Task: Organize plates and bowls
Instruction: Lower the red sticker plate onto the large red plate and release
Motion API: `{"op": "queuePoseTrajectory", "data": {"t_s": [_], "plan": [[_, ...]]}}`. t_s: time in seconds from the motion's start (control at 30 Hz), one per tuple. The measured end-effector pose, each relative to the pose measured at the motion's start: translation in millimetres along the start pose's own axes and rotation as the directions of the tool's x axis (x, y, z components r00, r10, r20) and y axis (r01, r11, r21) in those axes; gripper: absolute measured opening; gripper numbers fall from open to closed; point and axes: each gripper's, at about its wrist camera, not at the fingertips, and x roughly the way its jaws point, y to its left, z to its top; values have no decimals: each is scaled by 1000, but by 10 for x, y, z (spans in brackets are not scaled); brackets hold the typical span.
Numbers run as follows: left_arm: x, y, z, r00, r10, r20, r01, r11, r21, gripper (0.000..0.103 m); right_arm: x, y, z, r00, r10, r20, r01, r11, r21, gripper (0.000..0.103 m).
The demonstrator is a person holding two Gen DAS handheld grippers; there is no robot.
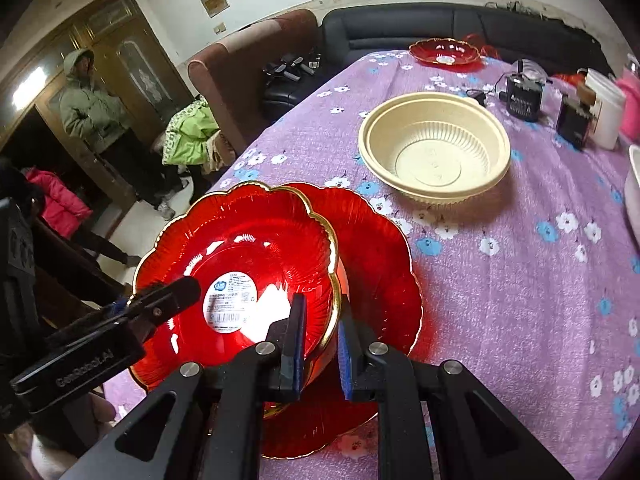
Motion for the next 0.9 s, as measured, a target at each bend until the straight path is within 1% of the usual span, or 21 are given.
{"op": "queuePoseTrajectory", "data": {"t_s": [0.1, 0.17, 0.23, 0.27, 0.3, 0.37, 0.5, 0.67, 0.9], "plan": [[-124, 36, 1, 999, -1, 42, 1, 1000, -12, 68, -41, 0, -15, 1000, -11, 6, 11, 1000, -2, 17], [-208, 79, 4, 998, -5, 65, 8, 999, -33, 70, -67, 1, -3, 999, -29, 25, 29, 1000, -11, 17], [-283, 118, -3, 997, -13, 81, 17, 999, -48, 70, -122, 26, -3, 997, -43, 62, 44, 999, -16, 22], [-325, 137, -10, 996, -13, 91, 18, 998, -57, 70, -157, 33, -3, 996, -47, 75, 48, 999, -15, 31], [-359, 155, -17, 995, -17, 97, 23, 997, -67, 72, -195, 34, 0, 994, -49, 93, 50, 999, -12, 44], [-415, 198, -41, 994, -29, 104, 38, 995, -89, 73, -285, 33, -1, 991, -40, 131, 41, 999, -2, 56], [-491, 235, -95, 993, -45, 108, 57, 992, -117, 73, -454, 32, -35, 983, -47, 175, 46, 999, 11, 56], [-573, 183, -171, 992, -79, 96, 90, 988, -124, 74, -630, -67, -112, 979, -49, 200, 41, 998, 44, 56], [-735, -127, -315, 987, -128, 93, 136, 987, -81, 74, -828, -237, -314, 977, -55, 208, 41, 997, 71, 56]]}}
